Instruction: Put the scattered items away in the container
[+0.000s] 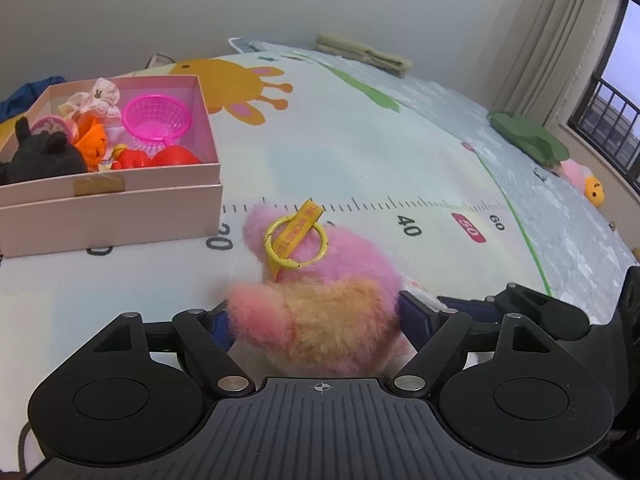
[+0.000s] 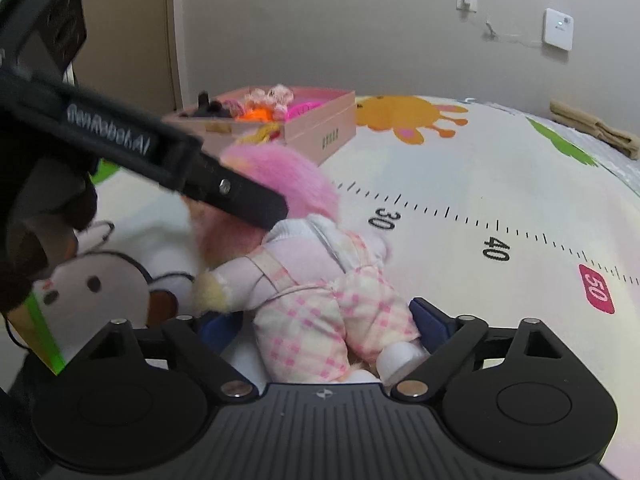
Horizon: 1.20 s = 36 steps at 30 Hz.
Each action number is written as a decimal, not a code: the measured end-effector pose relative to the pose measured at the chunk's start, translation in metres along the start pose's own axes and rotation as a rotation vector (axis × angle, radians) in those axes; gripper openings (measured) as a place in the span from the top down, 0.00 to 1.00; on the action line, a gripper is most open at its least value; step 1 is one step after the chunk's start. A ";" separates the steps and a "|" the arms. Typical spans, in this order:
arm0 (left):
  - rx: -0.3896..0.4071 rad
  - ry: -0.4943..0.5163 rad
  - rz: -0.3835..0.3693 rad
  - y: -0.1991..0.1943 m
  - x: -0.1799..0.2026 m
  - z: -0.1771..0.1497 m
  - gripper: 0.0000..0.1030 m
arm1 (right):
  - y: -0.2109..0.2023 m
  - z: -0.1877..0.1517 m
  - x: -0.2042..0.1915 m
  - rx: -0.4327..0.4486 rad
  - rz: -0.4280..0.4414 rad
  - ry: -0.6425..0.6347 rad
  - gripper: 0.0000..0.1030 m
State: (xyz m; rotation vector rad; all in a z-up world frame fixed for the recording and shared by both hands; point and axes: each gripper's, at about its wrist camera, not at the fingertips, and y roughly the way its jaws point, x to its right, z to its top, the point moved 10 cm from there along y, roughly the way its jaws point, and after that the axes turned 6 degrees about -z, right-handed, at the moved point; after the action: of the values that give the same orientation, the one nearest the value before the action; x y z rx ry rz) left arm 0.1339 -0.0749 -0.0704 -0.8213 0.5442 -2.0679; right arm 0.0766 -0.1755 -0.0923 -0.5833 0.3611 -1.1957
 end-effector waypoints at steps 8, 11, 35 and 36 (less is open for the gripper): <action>-0.007 -0.018 -0.021 0.000 -0.002 -0.004 0.18 | 0.002 -0.001 0.003 -0.011 -0.017 -0.007 0.14; -0.014 -0.020 -0.026 0.002 -0.001 -0.005 0.18 | 0.011 -0.005 0.007 -0.037 -0.043 0.000 0.06; -0.001 -0.050 -0.050 0.006 -0.002 -0.005 0.21 | 0.007 -0.010 0.012 -0.026 -0.046 0.027 0.11; 0.004 -0.053 -0.051 0.005 -0.002 -0.005 0.22 | 0.006 -0.010 0.012 -0.022 -0.050 0.026 0.12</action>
State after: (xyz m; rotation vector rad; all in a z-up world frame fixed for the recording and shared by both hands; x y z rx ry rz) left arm 0.1344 -0.0755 -0.0781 -0.8932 0.4947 -2.0871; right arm 0.0793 -0.1874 -0.1030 -0.5987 0.3841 -1.2496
